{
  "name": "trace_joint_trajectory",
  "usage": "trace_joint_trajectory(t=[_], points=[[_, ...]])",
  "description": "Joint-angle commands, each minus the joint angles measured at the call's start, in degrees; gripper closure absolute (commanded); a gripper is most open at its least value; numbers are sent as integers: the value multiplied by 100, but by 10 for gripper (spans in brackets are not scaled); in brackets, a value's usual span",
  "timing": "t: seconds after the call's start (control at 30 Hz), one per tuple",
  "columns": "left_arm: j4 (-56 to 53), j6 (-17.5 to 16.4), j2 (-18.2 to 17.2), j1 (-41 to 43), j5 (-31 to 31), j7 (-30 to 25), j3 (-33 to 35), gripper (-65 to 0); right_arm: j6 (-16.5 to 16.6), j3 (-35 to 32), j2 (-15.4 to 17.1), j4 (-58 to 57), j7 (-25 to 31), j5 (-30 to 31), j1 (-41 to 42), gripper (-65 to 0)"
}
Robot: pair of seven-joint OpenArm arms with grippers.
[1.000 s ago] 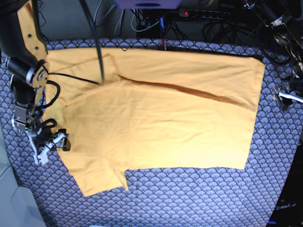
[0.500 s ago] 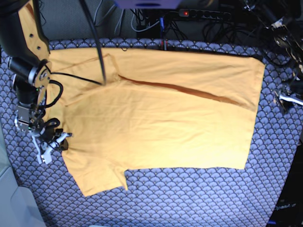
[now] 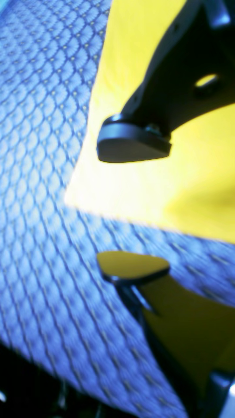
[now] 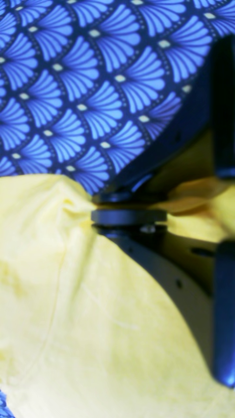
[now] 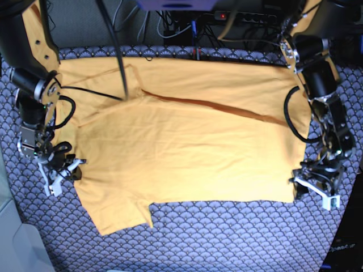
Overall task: Fold the T-shirt properly
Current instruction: 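Move the left gripper to the opposite side edge and grasp both edges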
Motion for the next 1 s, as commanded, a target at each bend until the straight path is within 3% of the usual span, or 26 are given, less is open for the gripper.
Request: trace_joint_trajectory(t=[0.0,0.2,0.37,0.8,0.97], points=[[-191,21,-23,-311,160,-235,35,-416,21,-7,64,92,96,49,174,-11],[-2328,30,-32,-1278,960,-1404,26,-416,21,-16,90,92,52,49,192,-11],[-3532,690,-181,-1647,1171,-2240,70,-416,21,-16,160,92,52,49,174,-11],[-3980,760,-199,-1832,1373,-2380,79,-416,21,-25,222,92,69,40,165,-11],[-4156,769,-181,-1814,1373,-2758,79,-415,21,-25,222,92,69,40,165,-11]])
